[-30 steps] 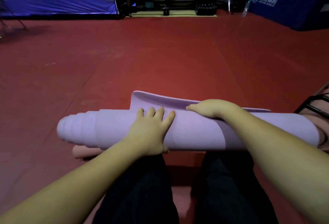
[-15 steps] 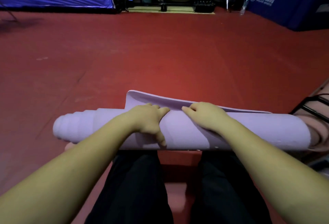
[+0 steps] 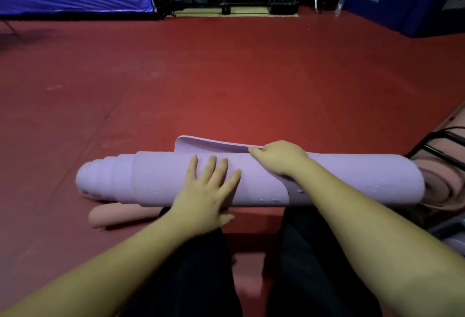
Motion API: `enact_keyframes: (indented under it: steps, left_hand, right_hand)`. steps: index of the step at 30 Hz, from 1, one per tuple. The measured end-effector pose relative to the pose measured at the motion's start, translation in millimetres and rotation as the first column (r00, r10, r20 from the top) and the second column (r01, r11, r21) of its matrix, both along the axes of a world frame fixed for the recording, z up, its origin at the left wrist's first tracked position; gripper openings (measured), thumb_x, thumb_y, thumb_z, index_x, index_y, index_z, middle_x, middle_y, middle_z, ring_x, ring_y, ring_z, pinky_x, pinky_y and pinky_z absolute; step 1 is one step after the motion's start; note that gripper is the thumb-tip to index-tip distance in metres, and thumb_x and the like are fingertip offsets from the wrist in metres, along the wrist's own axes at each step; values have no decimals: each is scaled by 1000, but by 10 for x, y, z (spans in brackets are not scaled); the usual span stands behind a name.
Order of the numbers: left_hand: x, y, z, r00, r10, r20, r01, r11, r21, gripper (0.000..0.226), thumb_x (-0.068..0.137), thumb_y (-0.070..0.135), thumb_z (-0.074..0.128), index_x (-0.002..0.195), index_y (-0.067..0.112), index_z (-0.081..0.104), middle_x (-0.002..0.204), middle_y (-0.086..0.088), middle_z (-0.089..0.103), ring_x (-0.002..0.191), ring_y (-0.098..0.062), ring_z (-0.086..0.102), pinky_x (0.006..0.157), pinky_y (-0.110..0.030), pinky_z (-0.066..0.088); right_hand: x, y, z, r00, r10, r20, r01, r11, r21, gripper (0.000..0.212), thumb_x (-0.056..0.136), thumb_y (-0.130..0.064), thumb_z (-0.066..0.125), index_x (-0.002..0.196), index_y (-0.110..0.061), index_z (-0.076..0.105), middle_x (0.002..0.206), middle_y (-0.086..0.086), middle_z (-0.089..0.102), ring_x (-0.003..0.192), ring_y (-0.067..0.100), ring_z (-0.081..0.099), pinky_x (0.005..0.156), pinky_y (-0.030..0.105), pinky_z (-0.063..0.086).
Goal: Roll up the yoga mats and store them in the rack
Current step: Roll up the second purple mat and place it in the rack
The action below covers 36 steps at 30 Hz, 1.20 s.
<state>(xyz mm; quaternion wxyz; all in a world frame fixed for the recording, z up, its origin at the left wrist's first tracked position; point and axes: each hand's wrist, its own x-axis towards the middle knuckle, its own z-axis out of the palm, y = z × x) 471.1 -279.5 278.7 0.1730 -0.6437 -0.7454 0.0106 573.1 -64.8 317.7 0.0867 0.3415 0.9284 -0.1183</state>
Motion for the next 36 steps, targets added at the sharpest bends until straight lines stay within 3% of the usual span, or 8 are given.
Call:
enact_keyframes:
  steps: [6,16,18,21,24,29,33,36]
  left_hand:
    - [42,156,18,976,216,23,-210,965,-159,122,43,59,89,145,19,35,139,-27,47,123,-51,43,97,-73,29]
    - [204,-144,393,995,104,-4,-103,980,-172,115,54,65,73,146,21,21,142,-20,43,115,-41,47,97,-60,35]
    - [235,-150,442,994,114,3,-111,975,-195,110,66,66,66,151,23,11,151,-18,30,123,-38,39,104,-57,28]
    - [177,-44,487,992,122,36,-111,970,-216,110,69,71,63,153,25,8,149,-14,29,125,-34,36,105,-53,27]
    - [55,71,529,989,117,87,-90,961,-262,111,65,75,63,151,27,13,142,-8,37,123,-32,37,100,-50,33]
    - [-94,274,591,982,96,163,-32,934,-356,111,59,76,68,149,29,22,138,-3,44,122,-29,40,100,-48,40]
    - [-169,385,635,967,135,214,-32,905,-424,114,59,78,70,151,30,21,137,-4,43,122,-30,40,100,-49,41]
    - [-181,433,671,902,257,346,-79,888,-454,92,70,87,52,140,30,36,130,-3,45,123,-28,40,102,-52,38]
  right_hand:
    - [-154,22,120,996,-33,85,45,989,-138,74,95,-66,25,132,-12,60,142,16,52,124,32,52,93,37,39]
    - [43,-81,295,987,25,161,19,964,-266,66,97,-64,29,129,-18,63,141,10,55,119,27,54,98,38,40]
    - [90,-124,247,997,46,66,-32,981,-193,58,99,-58,30,117,-18,68,127,9,63,108,28,57,90,37,44]
    - [178,-162,137,971,22,-237,-19,1000,15,43,99,-47,38,87,-15,64,94,6,67,87,30,56,72,36,46]
    - [272,-52,55,922,-41,-385,61,997,38,29,95,-41,47,89,-17,63,98,2,65,95,29,58,77,38,48]
    - [235,262,159,998,-41,40,47,984,-173,47,96,-47,39,136,-27,53,148,2,48,130,24,47,107,39,37]
    - [175,269,204,992,-25,127,55,970,-237,52,102,-42,26,131,-14,58,145,12,50,124,27,50,97,37,36]
    - [166,249,144,995,-15,103,35,980,-196,54,100,-44,26,120,-11,63,136,16,56,109,29,53,88,36,38]
